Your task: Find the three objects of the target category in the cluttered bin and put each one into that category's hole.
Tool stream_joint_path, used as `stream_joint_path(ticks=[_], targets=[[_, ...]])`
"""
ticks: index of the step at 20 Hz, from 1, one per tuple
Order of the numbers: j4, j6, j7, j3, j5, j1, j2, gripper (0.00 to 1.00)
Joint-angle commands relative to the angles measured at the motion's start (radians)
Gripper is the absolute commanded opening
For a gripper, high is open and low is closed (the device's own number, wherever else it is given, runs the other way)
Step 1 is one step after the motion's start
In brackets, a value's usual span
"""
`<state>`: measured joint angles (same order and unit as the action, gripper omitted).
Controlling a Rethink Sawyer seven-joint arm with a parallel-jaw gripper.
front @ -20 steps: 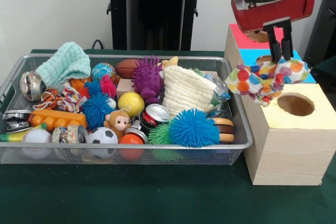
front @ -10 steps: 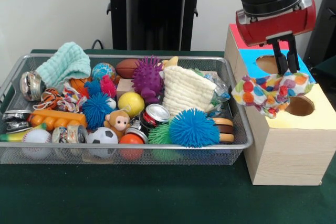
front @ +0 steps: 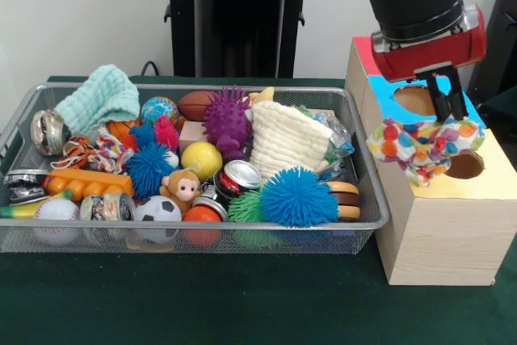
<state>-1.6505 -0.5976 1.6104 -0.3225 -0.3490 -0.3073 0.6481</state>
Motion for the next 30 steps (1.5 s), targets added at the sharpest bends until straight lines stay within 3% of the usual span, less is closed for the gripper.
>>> stream_joint_path(ticks=[1,17,25,30], targets=[[-0.148,0.052,0.212,-0.102,-0.11,-0.022,-0.013,0.0],[-0.192,0.133,0.198,-0.151,-0.213,-0.019,-0.005,0.0],[-0.192,0.158,0.164,-0.168,-0.198,-0.041,-0.015,0.0],[-0.152,0.142,0.114,-0.129,-0.133,-0.037,-0.035,0.0]])
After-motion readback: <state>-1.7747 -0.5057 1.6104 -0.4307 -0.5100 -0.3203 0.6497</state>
